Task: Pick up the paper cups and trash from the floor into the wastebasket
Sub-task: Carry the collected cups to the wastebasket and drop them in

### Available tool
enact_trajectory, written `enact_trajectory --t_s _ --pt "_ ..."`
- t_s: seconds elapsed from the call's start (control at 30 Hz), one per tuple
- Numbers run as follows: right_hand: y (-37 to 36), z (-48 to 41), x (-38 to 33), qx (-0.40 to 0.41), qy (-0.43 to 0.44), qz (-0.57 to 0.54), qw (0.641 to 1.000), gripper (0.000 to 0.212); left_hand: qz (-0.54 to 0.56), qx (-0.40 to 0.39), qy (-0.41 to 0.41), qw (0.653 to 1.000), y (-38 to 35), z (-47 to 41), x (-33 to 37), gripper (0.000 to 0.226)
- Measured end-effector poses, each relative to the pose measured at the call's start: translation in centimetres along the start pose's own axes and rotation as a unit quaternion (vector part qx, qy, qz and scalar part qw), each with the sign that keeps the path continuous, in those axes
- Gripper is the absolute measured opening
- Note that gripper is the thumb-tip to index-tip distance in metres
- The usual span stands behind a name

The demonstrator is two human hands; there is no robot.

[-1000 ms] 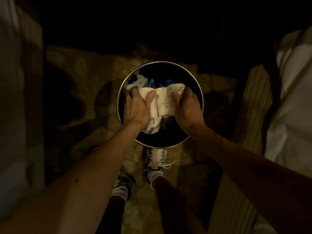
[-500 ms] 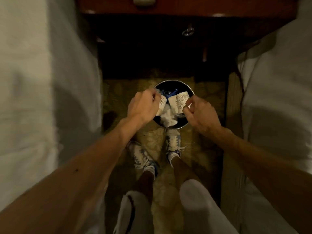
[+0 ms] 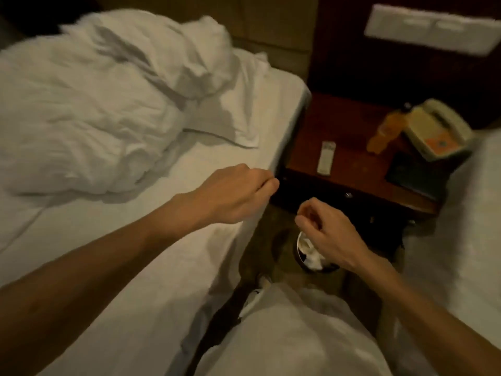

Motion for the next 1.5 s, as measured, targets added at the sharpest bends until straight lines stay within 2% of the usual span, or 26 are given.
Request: enact_trajectory --t_s 0.13,0.3,0.4,0.5,0.53,0.6,0.63,0.73,0.83,0.87,0.93,0.97,1.03,1.1,1.13,1.17,1.23,1.27,1.3,1.33,1.4,1.43,1.5 --pt "1.3 -1.6 -10.6 -0.072 0.162 0.013 0.984 0.024 0.013 0.102 0.125 0.987 6.8 10.0 -1.4 0.039" --pt "-2.9 2.7 -22.5 -0.175 0.359 0.036 0.916 0.02 -0.008 0.201 0.28 0.938 8.2 25.4 0.3 0.039" --pt "-8.2 9.5 -27.8 -0.262 0.465 0.037 0.845 0.023 -0.039 0.248 0.387 0.887 6.8 35.8 3.3 0.041" --pt "-14.1 18.5 -30.5 -0.361 0.546 0.049 0.755 0.03 -0.057 0.269 0.478 0.834 3.3 45.5 7.8 0.038" --pt "-15.9 21.7 -30.8 -0.39 0.571 0.061 0.72 0.033 -0.064 0.271 0.504 0.818 1.7 48.5 9.6 0.04" --pt "-19.1 28.1 -30.9 -0.435 0.618 0.089 0.648 0.04 -0.083 0.245 0.57 0.78 -2.0 54.1 12.7 0.059" --pt "-20.7 31.1 -30.8 -0.454 0.637 0.102 0.615 0.043 -0.074 0.225 0.605 0.76 -4.3 57.0 14.0 0.067" --pt "-25.3 39.9 -29.5 -0.5 0.673 0.134 0.528 0.046 -0.038 0.238 0.678 0.694 -10.6 64.3 18.9 0.064" --pt "-29.8 48.0 -27.8 -0.534 0.696 0.152 0.455 0.045 -0.027 0.253 0.744 0.618 -16.7 69.8 23.2 0.081" --pt "-31.3 50.6 -27.3 -0.546 0.698 0.158 0.435 0.044 -0.024 0.268 0.753 0.601 -18.1 71.3 24.6 0.077" --pt "-34.5 55.6 -26.4 -0.57 0.692 0.17 0.409 0.038 -0.004 0.246 0.763 0.597 -21.8 73.7 26.8 0.054" --pt "-36.2 58.0 -26.0 -0.581 0.688 0.178 0.396 0.033 -0.002 0.25 0.758 0.603 -23.5 74.8 27.8 0.05" --pt "-39.6 62.8 -25.0 -0.604 0.682 0.19 0.367 0.021 -0.032 0.266 0.752 0.603 -26.0 77.8 29.7 0.056" --pt "-42.6 67.3 -24.2 -0.624 0.668 0.205 0.35 0.016 -0.082 0.255 0.752 0.602 -28.8 80.8 31.2 0.076" --pt "-44.1 69.4 -24.0 -0.631 0.661 0.214 0.345 0.016 -0.083 0.243 0.762 0.595 -30.4 82.6 31.7 0.076" --pt "-45.5 71.4 -23.9 -0.635 0.655 0.222 0.343 0.019 -0.068 0.23 0.773 0.588 -32.2 84.5 31.9 0.063" --pt "-48.1 75.0 -23.9 -0.642 0.644 0.233 0.345 0.025 -0.018 0.211 0.789 0.577 -35.5 88.1 32.3 0.017" --pt "-49.3 76.7 -24.0 -0.647 0.638 0.239 0.342 0.023 0.004 0.215 0.806 0.552 -37.1 90.1 32.5 0.016" --pt "-50.4 78.2 -24.0 -0.652 0.635 0.244 0.335 0.019 0.045 0.215 0.813 0.54 -39.3 91.8 32.3 0.03" --pt "-51.5 79.7 -24.1 -0.654 0.636 0.249 0.325 0.016 0.082 0.216 0.823 0.518 -41.3 93.6 32.0 0.035" --pt "-54.0 82.0 -24.3 -0.656 0.637 0.264 0.307 0.015 0.134 0.235 0.832 0.484 -44.1 96.9 31.0 0.023" --pt "-55.5 83.1 -24.5 -0.658 0.634 0.271 0.301 0.014 0.175 0.268 0.839 0.441 -45.8 98.9 30.7 0.021" --pt "-58.8 85.0 -24.5 -0.663 0.627 0.286 0.292 0.013 0.203 0.329 0.852 0.353 -49.1 102.5 30.4 0.033"
Point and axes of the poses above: each hand's wrist, its own z-axis away from the middle knuckle, its own y-axis out of the back of the hand, x = y × z, the point moved 10 cm from there along -z, towards the middle knuckle, and after that the axes turned 3 degrees about x, right-handed, at the moved point
